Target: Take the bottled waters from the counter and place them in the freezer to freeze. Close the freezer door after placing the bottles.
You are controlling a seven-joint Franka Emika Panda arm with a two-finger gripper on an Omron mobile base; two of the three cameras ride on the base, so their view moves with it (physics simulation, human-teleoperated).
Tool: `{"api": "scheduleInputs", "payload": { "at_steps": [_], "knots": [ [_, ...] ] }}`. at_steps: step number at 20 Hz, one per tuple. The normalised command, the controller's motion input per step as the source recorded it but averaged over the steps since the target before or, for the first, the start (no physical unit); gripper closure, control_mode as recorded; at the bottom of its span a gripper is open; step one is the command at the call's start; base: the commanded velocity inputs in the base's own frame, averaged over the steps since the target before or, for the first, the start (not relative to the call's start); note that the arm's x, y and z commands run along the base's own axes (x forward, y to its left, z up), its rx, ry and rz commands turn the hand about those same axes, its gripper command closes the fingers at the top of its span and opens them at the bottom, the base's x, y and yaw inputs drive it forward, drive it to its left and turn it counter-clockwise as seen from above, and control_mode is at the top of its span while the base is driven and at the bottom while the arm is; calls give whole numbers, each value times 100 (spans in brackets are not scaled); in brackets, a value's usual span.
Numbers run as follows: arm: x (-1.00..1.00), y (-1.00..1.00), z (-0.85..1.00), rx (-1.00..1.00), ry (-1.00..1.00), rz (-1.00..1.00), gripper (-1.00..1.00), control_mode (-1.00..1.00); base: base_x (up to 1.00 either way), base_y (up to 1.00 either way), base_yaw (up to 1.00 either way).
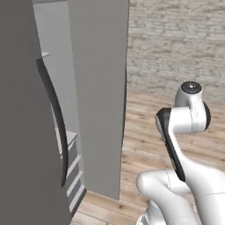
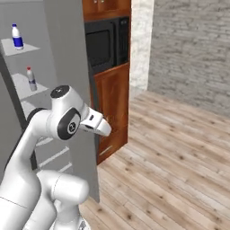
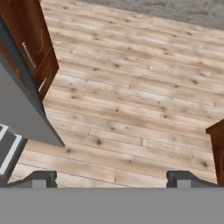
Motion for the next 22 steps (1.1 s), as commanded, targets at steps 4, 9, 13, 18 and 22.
{"api": "scheduleInputs", "payload": {
  "at_steps": [4,9,13,18,22],
  "knots": [
    [0,0,0,0,0,0,-100,100,0,-47,61],
    [0,0,0,0,0,0,-100,100,0,-82,74],
    [0,0,0,0,0,0,-100,100,3,-98,69],
    [0,0,0,0,0,0,-100,100,-2,-92,65],
    [0,0,0,0,0,0,-100,100,-4,-56,49]
  ]
}}
